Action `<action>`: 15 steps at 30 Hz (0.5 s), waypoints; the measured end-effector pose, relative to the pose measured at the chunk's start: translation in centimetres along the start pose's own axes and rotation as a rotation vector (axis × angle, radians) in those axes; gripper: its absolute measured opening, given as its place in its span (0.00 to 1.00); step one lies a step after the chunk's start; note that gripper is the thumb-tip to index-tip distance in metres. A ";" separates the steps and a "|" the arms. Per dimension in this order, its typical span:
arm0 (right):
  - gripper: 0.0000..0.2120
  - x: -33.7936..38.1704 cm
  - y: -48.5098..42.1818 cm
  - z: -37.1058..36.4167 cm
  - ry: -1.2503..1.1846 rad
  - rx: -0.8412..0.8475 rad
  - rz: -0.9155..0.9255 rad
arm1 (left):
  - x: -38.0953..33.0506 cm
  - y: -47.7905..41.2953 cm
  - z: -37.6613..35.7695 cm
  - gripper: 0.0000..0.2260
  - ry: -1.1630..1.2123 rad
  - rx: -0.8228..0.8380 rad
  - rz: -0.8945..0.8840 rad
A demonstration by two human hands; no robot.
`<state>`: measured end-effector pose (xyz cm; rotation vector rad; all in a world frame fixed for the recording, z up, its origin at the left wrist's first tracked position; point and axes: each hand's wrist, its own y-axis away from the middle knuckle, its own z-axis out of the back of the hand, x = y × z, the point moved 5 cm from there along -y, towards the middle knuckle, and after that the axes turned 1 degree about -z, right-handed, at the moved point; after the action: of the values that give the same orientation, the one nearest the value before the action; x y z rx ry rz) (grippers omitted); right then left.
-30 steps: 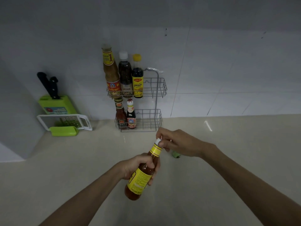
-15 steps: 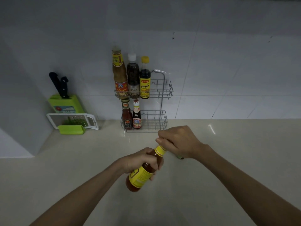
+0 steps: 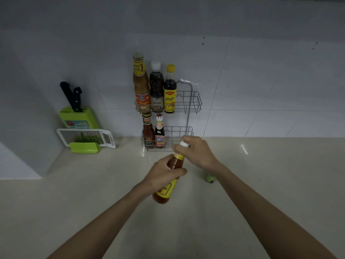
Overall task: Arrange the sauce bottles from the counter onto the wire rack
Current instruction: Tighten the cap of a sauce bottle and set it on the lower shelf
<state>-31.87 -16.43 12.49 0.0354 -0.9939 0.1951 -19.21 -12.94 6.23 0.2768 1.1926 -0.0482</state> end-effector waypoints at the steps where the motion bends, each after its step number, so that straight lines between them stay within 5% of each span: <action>1: 0.14 0.6 -0.6 0.4 0.011 0.023 0.022 | 0.0 0.0 0.3 0.17 0.042 0.093 -0.011; 3: 0.13 1.8 -2.0 1.5 0.007 0.082 0.050 | 0.5 0.3 1.2 0.26 0.082 0.246 -0.021; 6: 0.12 3.2 -3.8 2.7 -0.058 0.143 0.075 | 1.4 1.1 1.7 0.24 0.091 0.328 -0.052; 10: 0.16 2.5 -4.1 2.2 -0.163 0.093 0.012 | 2.3 0.2 1.4 0.23 0.210 0.149 -0.070; 15: 0.16 -2.6 -2.3 -1.1 -0.150 0.244 -0.036 | 4.3 -2.4 1.9 0.21 0.131 -0.025 -0.034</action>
<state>-31.93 -18.93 9.88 0.2944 -1.1135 0.2831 -16.31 -15.19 2.44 0.2407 1.3275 -0.0454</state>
